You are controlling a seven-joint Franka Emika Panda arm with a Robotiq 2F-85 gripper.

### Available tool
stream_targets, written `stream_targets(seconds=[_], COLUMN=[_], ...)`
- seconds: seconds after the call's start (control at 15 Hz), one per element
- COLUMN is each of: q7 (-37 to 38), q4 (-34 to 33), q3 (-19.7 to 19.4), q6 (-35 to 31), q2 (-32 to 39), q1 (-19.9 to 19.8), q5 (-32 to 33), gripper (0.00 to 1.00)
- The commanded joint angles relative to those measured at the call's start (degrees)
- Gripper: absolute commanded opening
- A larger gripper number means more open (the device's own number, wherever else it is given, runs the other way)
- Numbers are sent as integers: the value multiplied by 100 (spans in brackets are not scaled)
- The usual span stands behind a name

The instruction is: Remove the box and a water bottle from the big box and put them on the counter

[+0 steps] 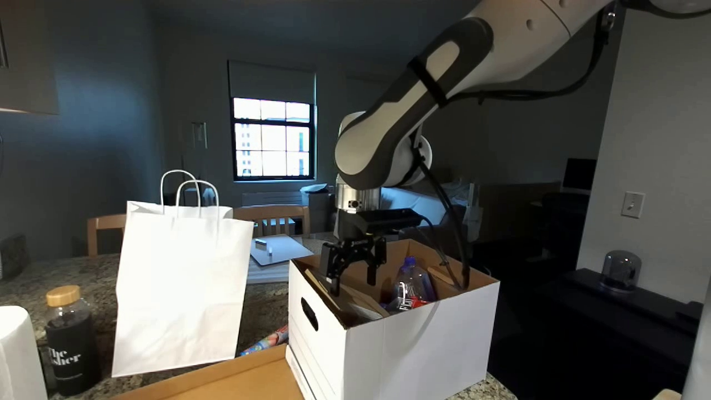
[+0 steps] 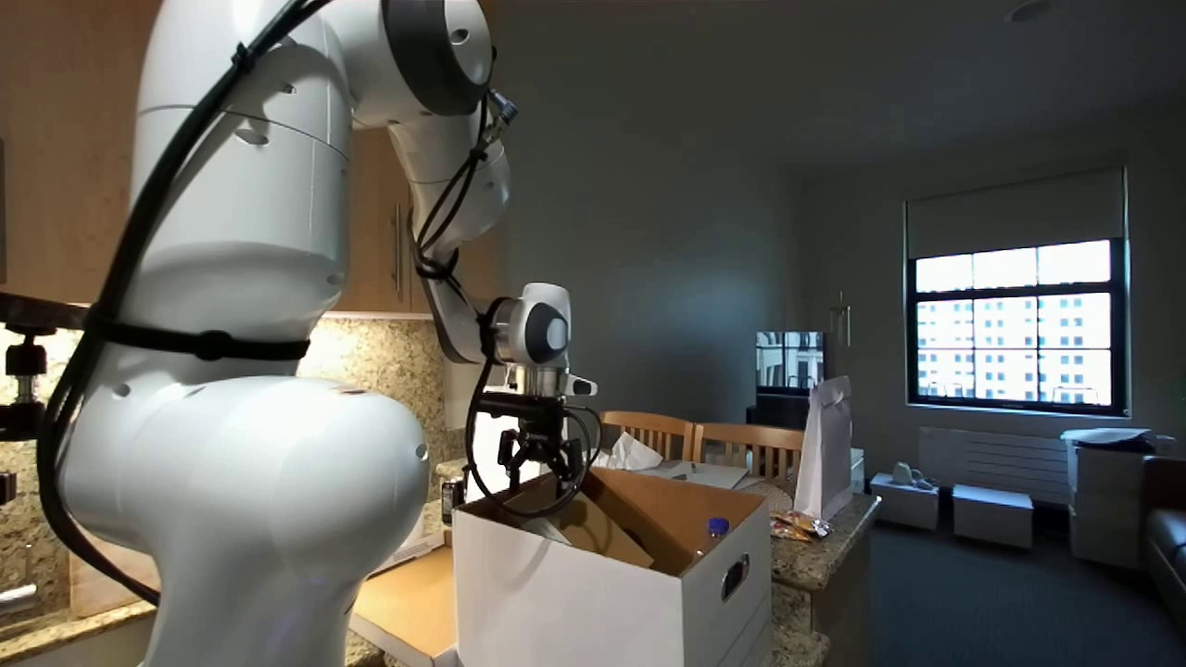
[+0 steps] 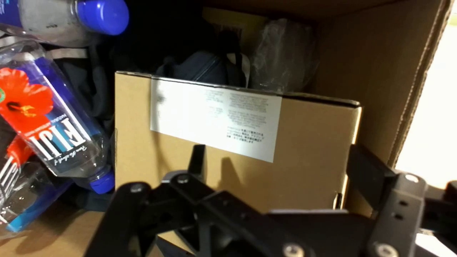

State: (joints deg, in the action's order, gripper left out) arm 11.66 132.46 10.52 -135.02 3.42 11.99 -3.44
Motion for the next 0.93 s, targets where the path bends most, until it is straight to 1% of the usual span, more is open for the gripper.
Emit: stream_targets(seconds=[0.0,0.27,0.53,0.87], q7=[-402,-351,-337,-385], q4=[85,31,55,68], q3=[30,37,46,94], q6=[-85,-25,-106,-123], q2=[4,184,353,217], q1=[-51,-24,-25,-15], q5=[-389,-318,-376,-452], gripper=[100,100,100,100])
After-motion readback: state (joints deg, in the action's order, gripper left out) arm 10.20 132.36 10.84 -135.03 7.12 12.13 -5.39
